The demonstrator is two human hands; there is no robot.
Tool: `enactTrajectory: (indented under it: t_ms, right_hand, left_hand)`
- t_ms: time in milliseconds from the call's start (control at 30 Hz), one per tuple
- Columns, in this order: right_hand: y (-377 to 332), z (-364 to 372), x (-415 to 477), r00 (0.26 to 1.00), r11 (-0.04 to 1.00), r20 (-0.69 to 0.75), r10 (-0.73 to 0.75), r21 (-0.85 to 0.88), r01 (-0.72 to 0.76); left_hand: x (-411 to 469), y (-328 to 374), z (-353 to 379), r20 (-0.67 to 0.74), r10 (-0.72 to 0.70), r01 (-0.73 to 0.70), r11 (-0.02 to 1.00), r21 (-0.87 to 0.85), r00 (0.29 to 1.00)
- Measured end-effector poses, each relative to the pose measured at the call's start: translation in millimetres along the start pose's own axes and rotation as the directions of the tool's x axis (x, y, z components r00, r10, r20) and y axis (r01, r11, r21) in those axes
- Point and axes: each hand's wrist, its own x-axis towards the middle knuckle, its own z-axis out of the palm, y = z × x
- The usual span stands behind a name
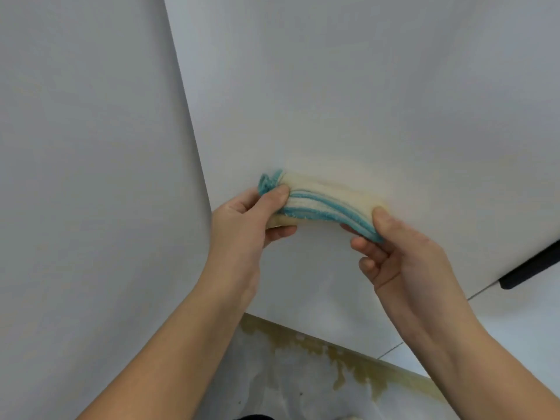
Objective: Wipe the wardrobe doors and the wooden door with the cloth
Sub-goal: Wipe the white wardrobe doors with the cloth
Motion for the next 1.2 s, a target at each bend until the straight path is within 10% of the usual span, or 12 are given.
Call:
enactTrajectory:
  t_ms: [167, 467, 867, 1200]
  right_hand:
    - [-4.6, -18.6, -12.5, 0.996, 0.995, 0.035, -0.077, -0.063, 0.079]
    - [74.4, -98.7, -7.9, 0.968, 0.954, -0.063, 0.245, -0.164, -0.252]
    - [220.2, -208.6, 50.3, 0.675, 0.609, -0.319, 0.665, -0.291, -0.738]
    - [284.3, -231.4, 87.2, 0.61, 0.598, -0.485, 0.627, -0.202, -0.776]
  left_hand:
    - [-14.4, 3.2, 11.0, 0.121, 0.092, -0.097, 0.995, 0.039, 0.988]
    - [-24.2, -110.5, -30.7, 0.027, -0.296, 0.284, 0.935, 0.213, 0.955]
    - [-4.8, -297.3, -76.4, -0.224, -0.772, 0.798, 0.536, 0.275, 0.595]
    - [31.9, -388.4, -82.3, -0.358, -0.782, 0.858, 0.487, 0.162, 0.511]
